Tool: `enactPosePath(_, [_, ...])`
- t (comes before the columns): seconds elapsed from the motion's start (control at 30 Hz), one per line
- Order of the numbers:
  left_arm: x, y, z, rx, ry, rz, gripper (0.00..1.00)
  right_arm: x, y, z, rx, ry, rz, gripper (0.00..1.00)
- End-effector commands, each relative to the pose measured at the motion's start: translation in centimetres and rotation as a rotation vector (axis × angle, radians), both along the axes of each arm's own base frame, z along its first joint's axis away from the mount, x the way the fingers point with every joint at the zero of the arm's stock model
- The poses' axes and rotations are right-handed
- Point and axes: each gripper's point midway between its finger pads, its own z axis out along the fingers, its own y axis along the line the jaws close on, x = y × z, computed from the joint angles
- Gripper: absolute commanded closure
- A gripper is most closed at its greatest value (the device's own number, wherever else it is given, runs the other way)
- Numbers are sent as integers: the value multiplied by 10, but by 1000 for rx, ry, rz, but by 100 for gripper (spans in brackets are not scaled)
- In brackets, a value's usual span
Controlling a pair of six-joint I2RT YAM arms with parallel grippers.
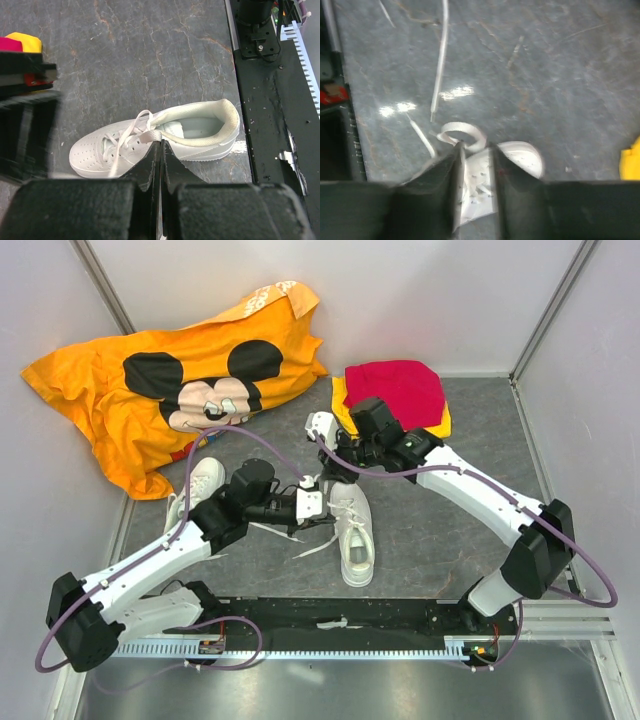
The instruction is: Tie the shoes
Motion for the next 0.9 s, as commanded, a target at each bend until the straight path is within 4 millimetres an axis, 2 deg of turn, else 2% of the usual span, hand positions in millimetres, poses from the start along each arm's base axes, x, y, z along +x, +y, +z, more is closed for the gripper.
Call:
enactPosePath(0.0, [3, -2, 7, -24, -68, -7, 98, -12, 12, 15, 55, 64, 36, 45])
enactPosePath(0.1, [6, -2, 4, -19, -68, 1, 98, -5, -7, 23, 38, 56, 16, 27])
enactPosePath(0.17, [8, -3, 1, -18, -69, 6, 98, -7, -20, 27, 40, 71, 31, 25])
enactPosePath(0.2, [10, -3, 1, -18, -73, 6, 99, -14, -28, 23, 28, 100, 40, 25])
enactPosePath(0.3, [13, -6, -2, -21, -74, 5, 99, -37, -45, 29, 61, 117, 103, 25])
enactPosePath(0.37, [15, -6, -3, -23, -75, 3, 99, -52, -50, 24, 73, 127, 151, 25])
enactPosePath(0.4, [16, -6, -2, -26, -76, 4, 99, -60, -52, 30, 92, 109, 171, 25])
enactPosePath(0.5, [16, -6, -3, -28, -80, -6, 99, -79, -53, 33, 134, 122, 228, 21])
enactPosePath(0.6, [16, -6, -5, -28, -85, -17, 98, -85, -51, 31, 163, 131, 250, 15])
enactPosePath(0.73, [13, -7, -4, -32, -93, -43, 99, -87, -43, 25, 169, 131, 268, 13])
enactPosePath(0.87, [11, -8, -5, -35, -102, -65, 98, -86, -31, 20, 170, 113, 298, 16])
